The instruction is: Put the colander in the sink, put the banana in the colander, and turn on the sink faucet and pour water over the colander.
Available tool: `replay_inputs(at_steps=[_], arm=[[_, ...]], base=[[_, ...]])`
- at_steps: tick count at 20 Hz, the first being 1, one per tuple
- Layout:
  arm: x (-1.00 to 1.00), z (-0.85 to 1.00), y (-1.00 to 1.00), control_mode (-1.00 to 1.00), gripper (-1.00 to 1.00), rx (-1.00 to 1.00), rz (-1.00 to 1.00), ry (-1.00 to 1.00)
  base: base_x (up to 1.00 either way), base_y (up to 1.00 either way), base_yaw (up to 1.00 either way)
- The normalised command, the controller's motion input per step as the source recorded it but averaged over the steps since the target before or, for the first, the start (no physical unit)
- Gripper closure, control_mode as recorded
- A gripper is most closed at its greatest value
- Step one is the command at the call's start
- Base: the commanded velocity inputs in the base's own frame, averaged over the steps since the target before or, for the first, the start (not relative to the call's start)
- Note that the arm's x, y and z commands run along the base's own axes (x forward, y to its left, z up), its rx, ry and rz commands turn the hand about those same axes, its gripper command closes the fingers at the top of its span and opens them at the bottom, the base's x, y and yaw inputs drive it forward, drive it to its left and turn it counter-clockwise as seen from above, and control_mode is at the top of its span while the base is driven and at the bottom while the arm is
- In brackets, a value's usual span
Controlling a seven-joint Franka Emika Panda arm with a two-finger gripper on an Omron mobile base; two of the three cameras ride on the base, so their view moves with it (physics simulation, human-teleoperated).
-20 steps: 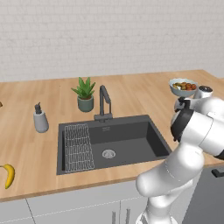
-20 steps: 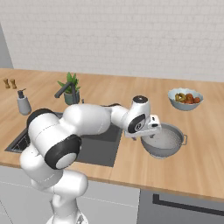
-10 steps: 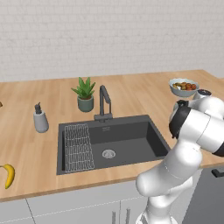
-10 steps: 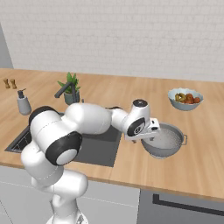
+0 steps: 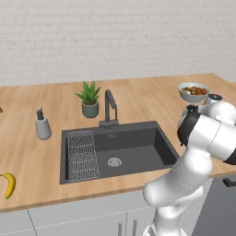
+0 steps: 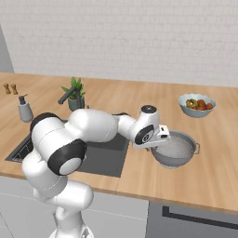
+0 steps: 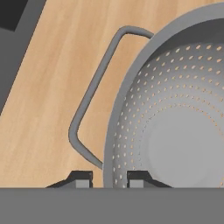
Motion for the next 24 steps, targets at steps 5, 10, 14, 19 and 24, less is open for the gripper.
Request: replay_inputs(at_steps=[5,10,14,19,24], arm=[[0.00,0.00,0.00,-1.00,1.00,0.00,0.00,0.00],[-0.04,0.14,0.00,-1.00,1.00,0.00,0.00,-0.02],[-0.23,0.33,0.06,-1.00,1.00,0.00,0.00,-0.06],[-0.33,0.36,0.32,-1.00,1.00,0.00,0.00,-0.02],[-0.31,0.44,0.57,-1.00,1.00,-0.02,0.00,-0.12]], base=[[0.00,0.00,0.00],[0.00,0.00,0.00],[0.00,0.00,0.00],[0.00,0.00,0.00],[0.00,0.00,0.00]])
